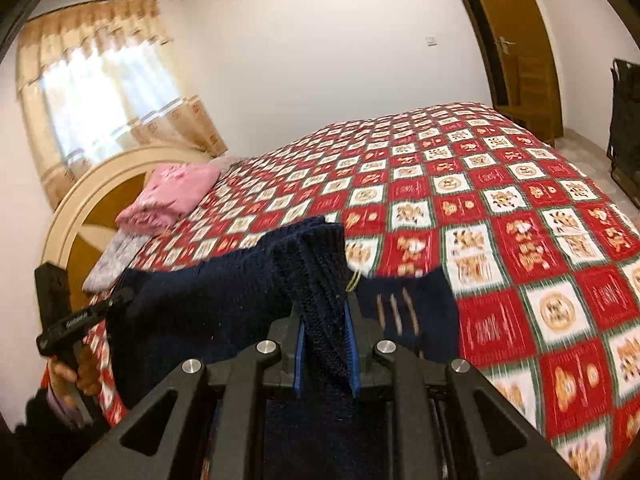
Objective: Fold small clothes
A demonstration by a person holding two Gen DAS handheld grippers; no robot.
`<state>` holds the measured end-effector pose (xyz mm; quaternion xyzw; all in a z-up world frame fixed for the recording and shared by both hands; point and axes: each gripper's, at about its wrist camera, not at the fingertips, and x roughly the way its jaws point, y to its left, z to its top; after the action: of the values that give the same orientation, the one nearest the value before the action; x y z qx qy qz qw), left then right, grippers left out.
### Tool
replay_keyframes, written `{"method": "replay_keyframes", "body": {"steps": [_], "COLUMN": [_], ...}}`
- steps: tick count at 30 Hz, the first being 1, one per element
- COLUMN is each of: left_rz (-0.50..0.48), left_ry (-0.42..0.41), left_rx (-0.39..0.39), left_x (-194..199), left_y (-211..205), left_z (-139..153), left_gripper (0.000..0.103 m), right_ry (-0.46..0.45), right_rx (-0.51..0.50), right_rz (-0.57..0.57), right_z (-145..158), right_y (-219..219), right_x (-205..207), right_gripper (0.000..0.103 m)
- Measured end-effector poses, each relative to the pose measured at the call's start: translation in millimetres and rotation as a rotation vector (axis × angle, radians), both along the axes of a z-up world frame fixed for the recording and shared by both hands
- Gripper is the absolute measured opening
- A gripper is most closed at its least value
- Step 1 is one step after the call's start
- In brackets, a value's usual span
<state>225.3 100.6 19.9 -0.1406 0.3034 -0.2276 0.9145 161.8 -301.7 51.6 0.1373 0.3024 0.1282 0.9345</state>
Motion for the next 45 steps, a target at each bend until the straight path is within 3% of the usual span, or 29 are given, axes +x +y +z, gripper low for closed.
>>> {"method": "replay_keyframes", "body": {"steps": [6,11,15,19,22,24,26,28,29,30,32,35,38,42,45], "left_rz": [0.07,0.153,0.207,0.18,0.168,0.138,0.104,0.075,0.071,0.069,0.053,0.059,0.048,0.082,0.129], "left_ry": [0.056,0.161,0.268,0.277,0.224,0.198,0.182,0.161,0.152,0.148,0.14,0.141,0.159,0.19,0.202], "left_rx": [0.053,0.114,0.083,0.075,0.136,0.169,0.2,0.227,0.239,0.246,0.245,0.242,0.237,0.294,0.357], "left_x": [61,98,113,107,93,83,69,48,35,27,8,-12,-26,-35,-39], "left_y": [-13,-14,2,6,3,0,-5,-9,-10,-11,-15,-25,-37,-44,-36], "left_z": [-27,-69,-96,-92,-72,-58,-46,-38,-36,-38,-44,-56,-70,-87,-98], "left_gripper": [0.012,0.012,0.012,0.012,0.012,0.013,0.016,0.032,0.048,0.058,0.058,0.058,0.058,0.058,0.058], "right_ry": [0.052,0.135,0.208,0.246,0.247,0.24,0.164,0.073,0.057,0.048,0.062,0.097,0.107,0.163,0.277], "right_rx": [-0.02,-0.092,-0.1,-0.122,-0.139,-0.124,-0.058,-0.036,-0.058,-0.104,-0.137,-0.122,-0.18,-0.15,-0.146], "right_rz": [-0.088,-0.132,-0.156,-0.16,-0.147,-0.15,-0.185,-0.229,-0.247,-0.27,-0.263,-0.194,-0.137,-0.122,-0.182], "right_z": [-42,-95,-130,-134,-131,-118,-91,-61,-53,-45,-41,-52,-67,-99,-132], "right_y": [-5,-3,-12,-10,-7,-11,-21,-34,-36,-39,-37,-24,7,22,9], "right_x": [83,121,135,142,141,136,116,84,73,53,25,-22,-48,-57,-50], "right_gripper": [0.017,0.017,0.017,0.017,0.02,0.021,0.021,0.021,0.021,0.021,0.021,0.021,0.021,0.021,0.021]}}
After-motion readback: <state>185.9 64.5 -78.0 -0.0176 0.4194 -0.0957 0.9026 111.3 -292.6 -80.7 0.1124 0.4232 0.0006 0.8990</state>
